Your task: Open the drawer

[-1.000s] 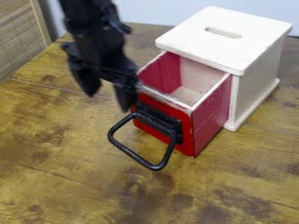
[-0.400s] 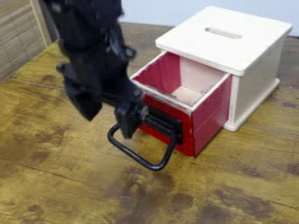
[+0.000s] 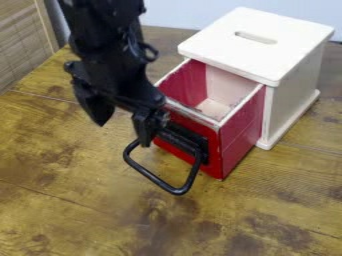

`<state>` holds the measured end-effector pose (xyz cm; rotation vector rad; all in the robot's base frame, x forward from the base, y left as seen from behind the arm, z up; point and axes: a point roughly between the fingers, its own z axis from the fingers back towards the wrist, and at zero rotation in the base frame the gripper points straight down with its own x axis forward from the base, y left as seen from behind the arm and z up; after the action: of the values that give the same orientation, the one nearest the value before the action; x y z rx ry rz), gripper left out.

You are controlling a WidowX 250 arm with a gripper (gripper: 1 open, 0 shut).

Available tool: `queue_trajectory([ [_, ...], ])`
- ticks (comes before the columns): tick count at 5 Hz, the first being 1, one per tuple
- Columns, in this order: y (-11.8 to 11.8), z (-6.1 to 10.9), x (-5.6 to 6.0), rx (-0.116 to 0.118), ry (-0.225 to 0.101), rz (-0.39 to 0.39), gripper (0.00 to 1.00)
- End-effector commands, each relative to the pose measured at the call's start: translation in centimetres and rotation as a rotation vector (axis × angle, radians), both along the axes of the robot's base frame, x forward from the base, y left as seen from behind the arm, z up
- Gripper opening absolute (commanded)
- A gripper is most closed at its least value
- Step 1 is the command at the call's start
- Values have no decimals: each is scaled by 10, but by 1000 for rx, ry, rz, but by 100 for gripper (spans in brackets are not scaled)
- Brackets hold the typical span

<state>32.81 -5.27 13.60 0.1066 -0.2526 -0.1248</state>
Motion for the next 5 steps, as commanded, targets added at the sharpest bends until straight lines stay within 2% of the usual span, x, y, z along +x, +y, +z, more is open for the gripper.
queue_trajectory([
  [1,-3,17,-4,48,-68,15,100],
  [2,-3,20,1,68,-81,44,100],
  [4,13,21,14,70,-118,47,100],
  [5,20,19,25,79,-126,65,100],
])
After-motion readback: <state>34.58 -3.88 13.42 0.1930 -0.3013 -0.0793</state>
